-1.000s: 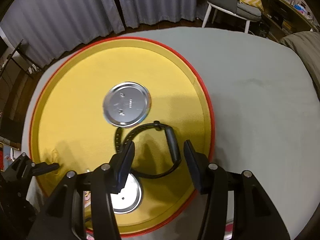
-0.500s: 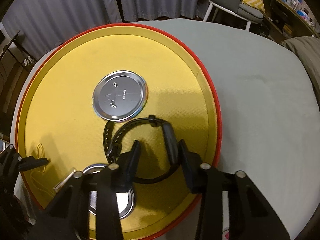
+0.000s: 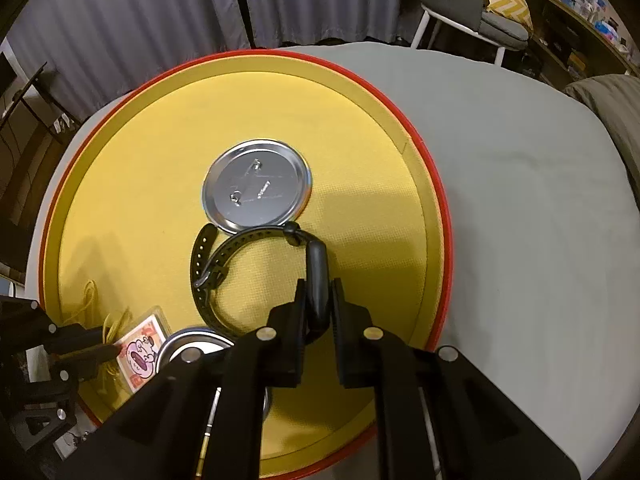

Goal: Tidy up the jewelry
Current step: 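Grasp the yellow cord badge with left tool while right tool grasps the black watch band, then lift the yellow cord with left tool while right tool lifts the black band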

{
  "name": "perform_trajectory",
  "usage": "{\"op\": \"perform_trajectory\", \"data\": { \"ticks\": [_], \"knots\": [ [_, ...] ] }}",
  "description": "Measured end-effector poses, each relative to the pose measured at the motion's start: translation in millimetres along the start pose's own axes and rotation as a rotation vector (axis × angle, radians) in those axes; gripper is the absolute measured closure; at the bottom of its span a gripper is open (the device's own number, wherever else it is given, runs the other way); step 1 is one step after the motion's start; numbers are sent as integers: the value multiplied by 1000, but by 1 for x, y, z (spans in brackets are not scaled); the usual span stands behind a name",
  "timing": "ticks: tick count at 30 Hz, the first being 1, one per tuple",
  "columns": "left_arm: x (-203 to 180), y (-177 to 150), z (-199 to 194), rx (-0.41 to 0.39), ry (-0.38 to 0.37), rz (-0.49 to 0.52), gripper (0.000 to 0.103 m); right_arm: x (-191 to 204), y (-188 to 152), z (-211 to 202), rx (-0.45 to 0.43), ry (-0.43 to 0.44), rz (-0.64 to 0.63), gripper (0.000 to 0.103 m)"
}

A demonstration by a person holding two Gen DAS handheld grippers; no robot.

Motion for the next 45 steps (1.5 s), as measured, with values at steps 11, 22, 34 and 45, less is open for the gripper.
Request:
{"op": "perform_trajectory", "data": {
  "ticks": [11, 22, 34, 45],
  "knots": [
    [-1, 0, -19, -42, -1, -13, 101, 2, 7, -17, -35, 4, 0, 91],
    [-5, 25, -71, -134, 28, -7, 101, 7, 14, -54, -106, 19, -11, 91],
    [-19, 61, -150, -236, 106, 25, 101, 12, 10, -125, -225, 24, -49, 91],
    [-30, 94, -233, -324, 158, 50, 101, 11, 7, -187, -318, 20, -70, 91]
  ]
}}
Point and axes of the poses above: each gripper's, at about its wrist camera, not at the fingertips, and z roughly the way its jaws point, x to its left, y to its top, the point moved 3 cm from there along z, roughly the way its jaws point, and after that the axes turned 2 degrees about -y, right-handed, at the moved point
